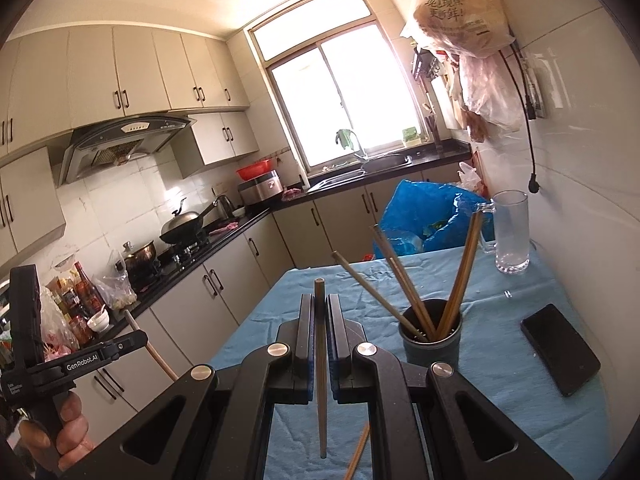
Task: Organize utensils
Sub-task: 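Lift the held chopsticks upright with both grippers and carry them toward the black cup, then lower the held chopsticks into the black cup with both grippers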
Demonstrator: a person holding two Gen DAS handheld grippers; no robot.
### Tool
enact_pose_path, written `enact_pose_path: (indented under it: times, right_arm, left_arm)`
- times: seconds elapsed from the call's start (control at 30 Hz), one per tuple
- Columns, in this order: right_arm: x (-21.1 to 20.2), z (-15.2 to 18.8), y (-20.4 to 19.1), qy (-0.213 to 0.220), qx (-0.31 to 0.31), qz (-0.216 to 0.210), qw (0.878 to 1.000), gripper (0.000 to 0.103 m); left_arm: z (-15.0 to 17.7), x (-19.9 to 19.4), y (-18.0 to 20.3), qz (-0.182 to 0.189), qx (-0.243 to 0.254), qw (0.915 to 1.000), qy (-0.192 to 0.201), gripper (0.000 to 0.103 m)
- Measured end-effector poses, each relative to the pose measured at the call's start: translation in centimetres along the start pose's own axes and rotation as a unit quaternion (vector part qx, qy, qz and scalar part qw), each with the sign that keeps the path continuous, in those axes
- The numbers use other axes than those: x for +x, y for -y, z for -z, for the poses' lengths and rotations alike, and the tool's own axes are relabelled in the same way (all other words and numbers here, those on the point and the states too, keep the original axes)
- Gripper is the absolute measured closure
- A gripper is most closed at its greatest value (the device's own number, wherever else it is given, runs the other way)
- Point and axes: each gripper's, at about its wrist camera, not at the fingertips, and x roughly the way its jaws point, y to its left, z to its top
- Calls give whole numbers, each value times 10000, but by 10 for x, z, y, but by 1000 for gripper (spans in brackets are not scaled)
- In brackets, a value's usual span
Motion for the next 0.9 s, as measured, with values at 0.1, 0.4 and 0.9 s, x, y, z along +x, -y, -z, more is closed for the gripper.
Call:
enact_pose_path:
  times: [0.1,0.4,0.9]
  right_arm:
    - [-6,-2,5,61,58,40,10000,97]
    - [-31,-17,26,370,213,228,9988,97]
    - [-72,-57,67,952,433,528,9931,97]
  left_arm:
    - [-1,0,7,33,49,10000,0,97]
    - [-5,-1,33,185,246,9995,9,97]
    - [-39,-6,105,667,712,9951,150,97]
